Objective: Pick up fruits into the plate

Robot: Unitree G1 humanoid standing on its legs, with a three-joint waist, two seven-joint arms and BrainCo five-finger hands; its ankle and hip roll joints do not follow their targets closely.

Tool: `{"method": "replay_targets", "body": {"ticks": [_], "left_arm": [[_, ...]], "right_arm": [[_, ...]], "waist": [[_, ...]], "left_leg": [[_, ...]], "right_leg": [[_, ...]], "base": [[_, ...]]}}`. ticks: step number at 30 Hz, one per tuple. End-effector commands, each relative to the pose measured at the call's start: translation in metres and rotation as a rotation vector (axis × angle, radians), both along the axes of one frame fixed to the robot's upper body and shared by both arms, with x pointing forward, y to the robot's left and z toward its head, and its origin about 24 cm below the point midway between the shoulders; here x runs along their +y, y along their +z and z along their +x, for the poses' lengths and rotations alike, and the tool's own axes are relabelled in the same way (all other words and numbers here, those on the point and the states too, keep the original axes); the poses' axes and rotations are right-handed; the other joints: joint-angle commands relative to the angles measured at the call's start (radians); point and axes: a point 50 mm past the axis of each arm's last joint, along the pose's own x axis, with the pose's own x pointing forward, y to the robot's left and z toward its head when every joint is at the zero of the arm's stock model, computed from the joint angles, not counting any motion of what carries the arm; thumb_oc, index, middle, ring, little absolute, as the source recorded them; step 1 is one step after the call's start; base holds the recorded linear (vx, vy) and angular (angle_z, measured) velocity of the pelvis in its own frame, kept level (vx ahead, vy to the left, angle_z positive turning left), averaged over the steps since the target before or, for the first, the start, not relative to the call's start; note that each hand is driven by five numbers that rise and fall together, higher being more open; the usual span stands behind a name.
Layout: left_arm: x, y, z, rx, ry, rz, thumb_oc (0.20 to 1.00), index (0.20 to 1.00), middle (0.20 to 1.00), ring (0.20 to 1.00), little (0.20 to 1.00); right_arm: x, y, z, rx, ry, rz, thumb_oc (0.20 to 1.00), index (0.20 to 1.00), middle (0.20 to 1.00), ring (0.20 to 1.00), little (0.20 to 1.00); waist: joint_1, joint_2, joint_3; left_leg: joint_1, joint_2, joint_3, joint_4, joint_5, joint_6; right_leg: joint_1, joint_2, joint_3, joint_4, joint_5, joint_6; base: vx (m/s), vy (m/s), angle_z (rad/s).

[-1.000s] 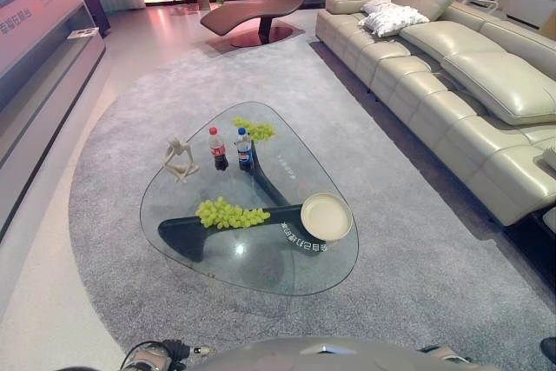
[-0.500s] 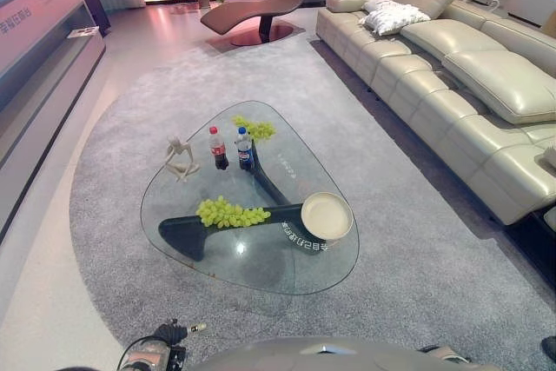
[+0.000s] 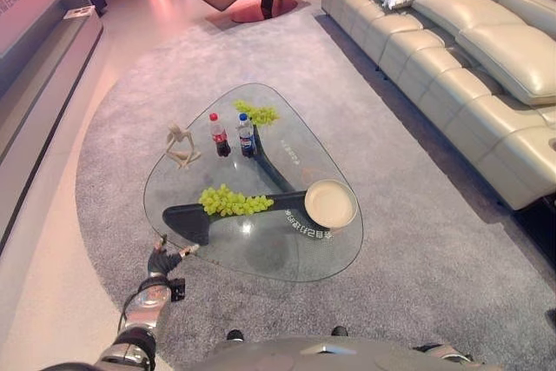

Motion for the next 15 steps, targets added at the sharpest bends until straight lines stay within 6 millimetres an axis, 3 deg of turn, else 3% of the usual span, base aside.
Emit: {"method": "replay_targets", "body": {"ticks": [1, 2, 3, 4, 6, 7, 8, 9, 15], "left_arm": [[0.016, 0.065, 0.059, -0.198, -0.032, 0.293, 1.000, 1.000, 1.000, 1.000, 1.000], [0.020, 0.086, 0.073, -0.242, -0.050, 0.339, 1.000, 1.000, 1.000, 1.000, 1.000], [0.022, 0.094, 0.077, -0.257, -0.052, 0.353, 1.000, 1.000, 1.000, 1.000, 1.000], [0.027, 0.121, 0.092, -0.313, -0.061, 0.433, 1.000, 1.000, 1.000, 1.000, 1.000], [0.029, 0.137, 0.100, -0.343, -0.071, 0.488, 1.000, 1.000, 1.000, 1.000, 1.000], [0.034, 0.167, 0.113, -0.387, -0.090, 0.608, 1.000, 1.000, 1.000, 1.000, 1.000], [0.035, 0.173, 0.114, -0.397, -0.096, 0.633, 1.000, 1.000, 1.000, 1.000, 1.000], [0.038, 0.198, 0.122, -0.428, -0.124, 0.748, 1.000, 1.000, 1.000, 1.000, 1.000], [0.032, 0.262, 0.141, -0.508, -0.203, 1.070, 1.000, 1.000, 1.000, 1.000, 1.000]], "right_arm": [[-0.016, 0.013, 0.035, -0.082, 0.012, -0.066, 1.000, 1.000, 1.000, 1.000, 1.000], [-0.018, 0.017, 0.044, -0.113, 0.010, -0.074, 1.000, 1.000, 1.000, 1.000, 1.000], [-0.019, 0.018, 0.047, -0.124, 0.011, -0.076, 1.000, 1.000, 1.000, 1.000, 1.000], [-0.023, 0.023, 0.058, -0.161, 0.003, -0.085, 1.000, 1.000, 1.000, 1.000, 1.000], [-0.024, 0.025, 0.064, -0.182, -0.004, -0.088, 1.000, 1.000, 1.000, 1.000, 1.000], [-0.028, 0.030, 0.072, -0.216, -0.005, -0.095, 1.000, 1.000, 1.000, 1.000, 1.000], [-0.029, 0.031, 0.074, -0.222, -0.005, -0.096, 1.000, 1.000, 1.000, 1.000, 1.000], [-0.032, 0.035, 0.081, -0.257, -0.006, -0.099, 1.000, 1.000, 1.000, 1.000, 1.000], [-0.043, 0.050, 0.102, -0.350, 0.006, -0.121, 1.000, 1.000, 1.000, 1.000, 1.000]], "waist": [[-0.016, 0.003, 0.087], [-0.022, 0.003, 0.111], [-0.023, 0.003, 0.120], [-0.030, 0.003, 0.151], [-0.033, 0.002, 0.168], [-0.043, 0.000, 0.199], [-0.045, 0.000, 0.205], [-0.053, -0.003, 0.233], [-0.070, -0.018, 0.322]], "left_leg": [[-0.019, -0.020, -0.048, 0.016, -0.108, 0.022], [-0.039, -0.019, -0.041, 0.016, -0.102, 0.021], [-0.046, -0.019, -0.039, 0.017, -0.100, 0.020], [-0.072, -0.017, -0.034, 0.022, -0.091, 0.020], [-0.086, -0.017, -0.030, 0.025, -0.087, 0.019], [-0.109, -0.014, -0.023, 0.034, -0.080, 0.017], [-0.114, -0.014, -0.022, 0.037, -0.079, 0.016], [-0.139, -0.015, -0.019, 0.050, -0.076, 0.016], [-0.241, -0.034, -0.017, 0.125, -0.083, 0.015]], "right_leg": [[0.009, 0.000, -0.017, 0.048, -0.103, 0.004], [-0.013, 0.001, -0.011, 0.049, -0.097, 0.004], [-0.021, 0.001, -0.009, 0.050, -0.096, 0.003], [-0.050, 0.004, -0.001, 0.059, -0.092, 0.000], [-0.067, 0.006, 0.002, 0.067, -0.092, -0.002], [-0.092, 0.009, 0.007, 0.080, -0.091, -0.006], [-0.097, 0.010, 0.008, 0.083, -0.091, -0.007], [-0.121, 0.015, 0.013, 0.097, -0.092, -0.012], [-0.208, 0.023, 0.019, 0.143, -0.094, -0.025]], "base": [[-0.27, 0.037, -0.15], [-0.20, 0.020, -0.15], [-0.28, 0.017, -0.18], [-0.18, 0.009, -0.13], [-0.15, 0.005, -0.09], [-0.13, 0.005, -0.05], [-0.16, 0.009, -0.08], [-0.12, 0.003, -0.10], [-0.12, -0.007, -0.02]]}}
